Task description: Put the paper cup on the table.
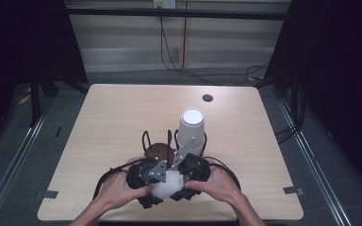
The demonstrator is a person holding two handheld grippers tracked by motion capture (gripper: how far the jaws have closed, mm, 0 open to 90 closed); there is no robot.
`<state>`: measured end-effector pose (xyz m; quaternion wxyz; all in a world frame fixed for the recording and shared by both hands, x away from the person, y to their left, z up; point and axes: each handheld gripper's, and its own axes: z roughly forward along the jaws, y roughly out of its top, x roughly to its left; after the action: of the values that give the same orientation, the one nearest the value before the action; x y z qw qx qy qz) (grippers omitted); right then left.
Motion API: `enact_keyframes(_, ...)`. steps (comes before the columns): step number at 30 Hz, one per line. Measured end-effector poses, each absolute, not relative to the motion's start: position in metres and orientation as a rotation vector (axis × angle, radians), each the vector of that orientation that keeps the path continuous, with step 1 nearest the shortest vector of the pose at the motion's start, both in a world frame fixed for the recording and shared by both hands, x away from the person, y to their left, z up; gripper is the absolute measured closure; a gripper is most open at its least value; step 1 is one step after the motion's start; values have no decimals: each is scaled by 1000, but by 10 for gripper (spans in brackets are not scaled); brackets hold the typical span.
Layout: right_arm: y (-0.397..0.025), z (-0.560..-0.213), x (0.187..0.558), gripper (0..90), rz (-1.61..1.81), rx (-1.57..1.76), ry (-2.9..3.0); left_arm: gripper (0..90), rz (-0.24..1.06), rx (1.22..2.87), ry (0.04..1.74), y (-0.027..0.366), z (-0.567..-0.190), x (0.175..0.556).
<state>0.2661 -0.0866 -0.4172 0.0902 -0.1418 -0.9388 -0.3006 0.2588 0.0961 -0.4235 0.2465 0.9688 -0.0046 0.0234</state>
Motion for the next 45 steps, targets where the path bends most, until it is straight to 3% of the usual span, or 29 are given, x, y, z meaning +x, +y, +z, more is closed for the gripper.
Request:
enact_keyframes(27, -89, -413, 265, 263, -939, -421, -2778, 136, 13, 2440, -80, 121, -410, 264)
enact_keyframes(45, -99, -411, 265, 262, -993, -467, -2789, 149, -30, 2242, -1, 140, -398, 272)
